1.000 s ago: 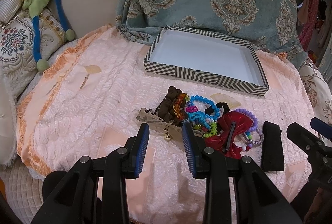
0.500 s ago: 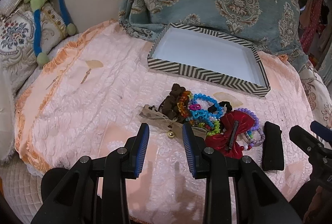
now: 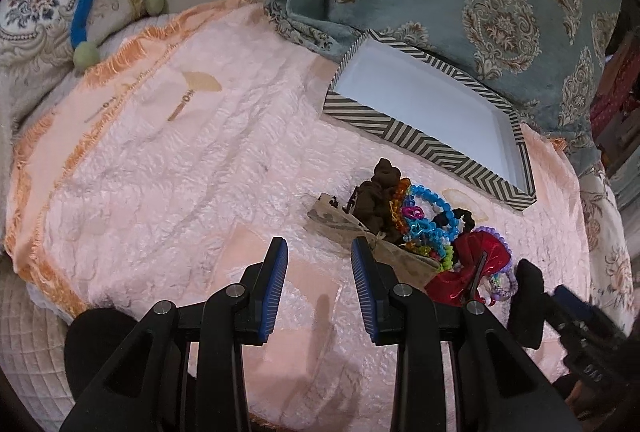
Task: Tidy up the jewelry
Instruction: 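Grasp the brown scrunchie with beige bow with left gripper while right grasps purple bead bracelet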
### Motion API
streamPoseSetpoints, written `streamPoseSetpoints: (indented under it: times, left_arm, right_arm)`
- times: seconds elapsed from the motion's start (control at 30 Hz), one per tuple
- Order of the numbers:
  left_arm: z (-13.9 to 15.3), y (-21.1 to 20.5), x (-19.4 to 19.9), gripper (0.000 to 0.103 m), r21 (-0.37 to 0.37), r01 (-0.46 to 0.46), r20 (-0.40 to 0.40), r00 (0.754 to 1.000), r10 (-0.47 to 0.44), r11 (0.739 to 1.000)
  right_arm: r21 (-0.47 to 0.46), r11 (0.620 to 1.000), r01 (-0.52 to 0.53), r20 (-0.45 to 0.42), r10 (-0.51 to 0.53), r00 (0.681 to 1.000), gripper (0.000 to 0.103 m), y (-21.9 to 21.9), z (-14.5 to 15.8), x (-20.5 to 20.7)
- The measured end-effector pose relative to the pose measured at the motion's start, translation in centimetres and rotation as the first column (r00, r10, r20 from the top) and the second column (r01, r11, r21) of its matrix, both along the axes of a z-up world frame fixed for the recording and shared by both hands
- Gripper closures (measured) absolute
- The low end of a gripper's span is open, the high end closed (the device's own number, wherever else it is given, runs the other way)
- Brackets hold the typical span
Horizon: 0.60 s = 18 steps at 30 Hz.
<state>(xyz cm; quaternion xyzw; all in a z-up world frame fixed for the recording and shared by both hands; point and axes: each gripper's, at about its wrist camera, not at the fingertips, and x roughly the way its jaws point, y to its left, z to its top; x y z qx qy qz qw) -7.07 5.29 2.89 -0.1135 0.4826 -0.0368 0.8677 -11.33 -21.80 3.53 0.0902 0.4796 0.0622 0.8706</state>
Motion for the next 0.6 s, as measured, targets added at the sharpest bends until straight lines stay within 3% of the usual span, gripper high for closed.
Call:
streamPoseSetpoints:
  times: [0.13,0.3,0.43,0.6]
  left_arm:
    - [-1.1,0.6,1.3,0.086,-0.108,-0.014,-0.061,0.998,0.007,0.994]
    - [-2.3,0.0,2.6,0.086,-0.182,-0.037,-0.100,0.995,0.018,0.983]
    - [-3.5,-0.7,3.7,0.086,-0.172,-0.039,-0.126,0.992,0.017,0.984]
    - [-4.6,-0.8,5.0,0.086,-0.126,-0.048,-0.138,0.990,0.031,0.991]
  right_arm:
    - [0.012,1.000,-0.003,-0.007,0.003,1.000,0.033,0.1,-0.6,0.3]
    - [0.023,1.000,-0.005,-0.007,0.005,1.000,0.032,-0.2,-1.0,1.2]
    - [-0.007,1.000,-0.011,0.011,0.011,1.000,0.033,-0.9,-1.4,2.3]
    - [-0.056,0.998,-0.022,0.004,0.022,1.000,0.043,-1.9,-2.3,4.8]
